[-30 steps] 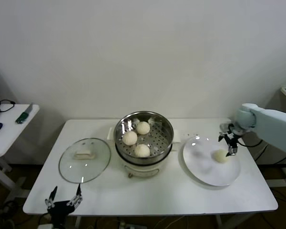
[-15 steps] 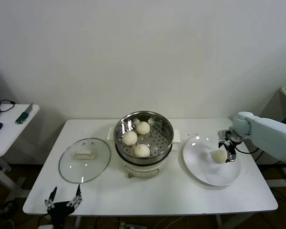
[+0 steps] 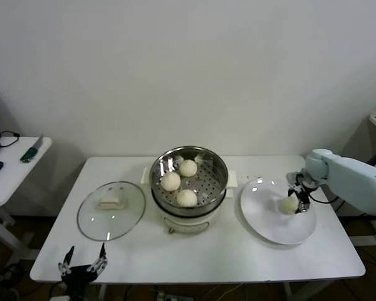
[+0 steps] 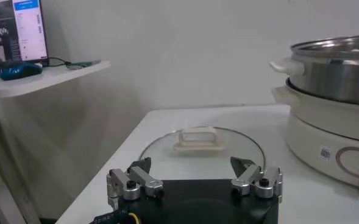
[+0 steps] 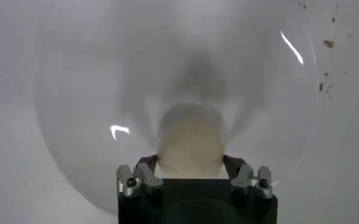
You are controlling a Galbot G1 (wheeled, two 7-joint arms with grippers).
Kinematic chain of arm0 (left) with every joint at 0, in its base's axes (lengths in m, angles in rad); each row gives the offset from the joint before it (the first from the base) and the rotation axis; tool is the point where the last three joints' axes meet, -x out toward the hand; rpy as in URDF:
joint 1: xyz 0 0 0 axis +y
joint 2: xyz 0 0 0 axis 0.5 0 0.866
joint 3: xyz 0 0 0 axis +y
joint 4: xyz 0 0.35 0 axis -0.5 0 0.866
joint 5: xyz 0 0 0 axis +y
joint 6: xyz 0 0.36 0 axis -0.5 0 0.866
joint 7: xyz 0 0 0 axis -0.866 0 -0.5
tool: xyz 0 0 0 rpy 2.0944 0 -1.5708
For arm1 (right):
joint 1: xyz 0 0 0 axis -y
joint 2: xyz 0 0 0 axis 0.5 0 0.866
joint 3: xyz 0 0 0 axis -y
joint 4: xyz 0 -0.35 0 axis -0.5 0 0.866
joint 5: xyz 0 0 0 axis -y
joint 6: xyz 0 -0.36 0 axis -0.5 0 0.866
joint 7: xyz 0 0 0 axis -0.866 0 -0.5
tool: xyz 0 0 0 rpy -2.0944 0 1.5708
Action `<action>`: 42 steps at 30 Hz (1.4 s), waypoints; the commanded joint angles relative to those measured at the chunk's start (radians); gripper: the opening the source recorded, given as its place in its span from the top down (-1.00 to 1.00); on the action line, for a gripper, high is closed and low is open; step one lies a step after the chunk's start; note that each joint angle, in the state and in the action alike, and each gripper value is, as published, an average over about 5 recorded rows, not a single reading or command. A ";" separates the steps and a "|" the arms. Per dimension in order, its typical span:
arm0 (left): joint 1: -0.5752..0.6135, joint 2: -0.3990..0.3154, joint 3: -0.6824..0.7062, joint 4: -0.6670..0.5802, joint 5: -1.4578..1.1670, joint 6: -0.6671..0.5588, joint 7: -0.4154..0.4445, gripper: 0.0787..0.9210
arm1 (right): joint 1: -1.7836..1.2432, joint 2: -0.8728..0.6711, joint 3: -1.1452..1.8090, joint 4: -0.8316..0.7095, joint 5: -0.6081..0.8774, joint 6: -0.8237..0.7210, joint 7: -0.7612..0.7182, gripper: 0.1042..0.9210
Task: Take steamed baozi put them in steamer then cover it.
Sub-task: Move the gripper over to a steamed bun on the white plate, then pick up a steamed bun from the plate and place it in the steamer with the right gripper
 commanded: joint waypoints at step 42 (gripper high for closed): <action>-0.024 0.025 -0.022 -0.029 -0.024 0.030 0.005 -0.77 | 0.917 0.243 -0.454 0.598 0.665 -0.129 0.028 -0.46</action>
